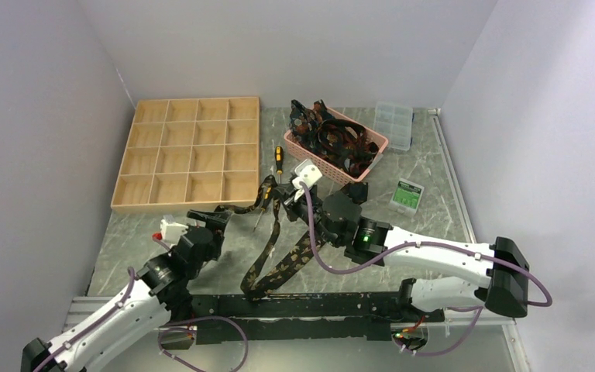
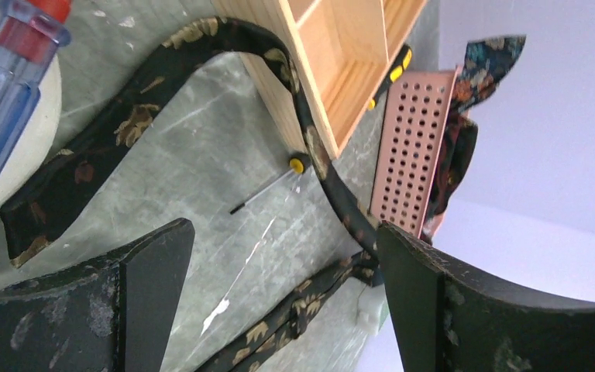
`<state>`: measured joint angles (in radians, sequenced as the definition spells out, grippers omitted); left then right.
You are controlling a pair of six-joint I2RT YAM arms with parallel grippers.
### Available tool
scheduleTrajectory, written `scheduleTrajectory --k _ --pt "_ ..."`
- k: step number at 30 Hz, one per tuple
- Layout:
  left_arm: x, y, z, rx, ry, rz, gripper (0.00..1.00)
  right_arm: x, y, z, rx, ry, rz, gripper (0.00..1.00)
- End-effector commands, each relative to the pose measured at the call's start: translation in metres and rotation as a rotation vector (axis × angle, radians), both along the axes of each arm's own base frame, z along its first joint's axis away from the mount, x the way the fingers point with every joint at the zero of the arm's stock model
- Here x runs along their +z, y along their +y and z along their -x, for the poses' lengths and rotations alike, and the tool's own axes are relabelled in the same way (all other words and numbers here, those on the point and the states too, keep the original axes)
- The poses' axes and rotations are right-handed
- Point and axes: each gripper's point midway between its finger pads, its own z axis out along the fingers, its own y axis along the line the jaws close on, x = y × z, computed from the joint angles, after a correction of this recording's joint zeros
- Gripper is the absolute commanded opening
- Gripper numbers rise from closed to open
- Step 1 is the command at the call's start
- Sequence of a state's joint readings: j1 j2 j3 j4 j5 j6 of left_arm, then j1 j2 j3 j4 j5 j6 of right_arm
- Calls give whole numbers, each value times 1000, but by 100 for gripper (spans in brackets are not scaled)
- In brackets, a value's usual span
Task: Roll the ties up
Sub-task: Flatten out the tie at the center of the board.
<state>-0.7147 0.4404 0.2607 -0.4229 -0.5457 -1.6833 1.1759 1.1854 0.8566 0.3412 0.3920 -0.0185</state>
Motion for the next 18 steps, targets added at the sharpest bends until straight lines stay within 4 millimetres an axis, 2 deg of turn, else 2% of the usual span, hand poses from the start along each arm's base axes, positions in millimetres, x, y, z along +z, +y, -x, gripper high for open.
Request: scheduleTrajectory --k 1,5,9,11,14,18 --pt "8 13 -19 177 -15 130 94 17 -4 7 30 -23 -50 0" --pt "3 28 -40 229 -4 161 88 14 -4 9 42 -20 -45 0" --pt "-18 20 -59 166 85 203 82 13 -4 12 53 -19 -47 0" --pt "-21 13 -68 136 76 221 79 14 -4 12 57 -20 -49 0" --pt "-22 5 -74 106 78 235 81 14 -3 13 65 -19 -47 0" --pt "-24 4 -79 101 71 224 83 15 -3 14 70 -19 -53 0"
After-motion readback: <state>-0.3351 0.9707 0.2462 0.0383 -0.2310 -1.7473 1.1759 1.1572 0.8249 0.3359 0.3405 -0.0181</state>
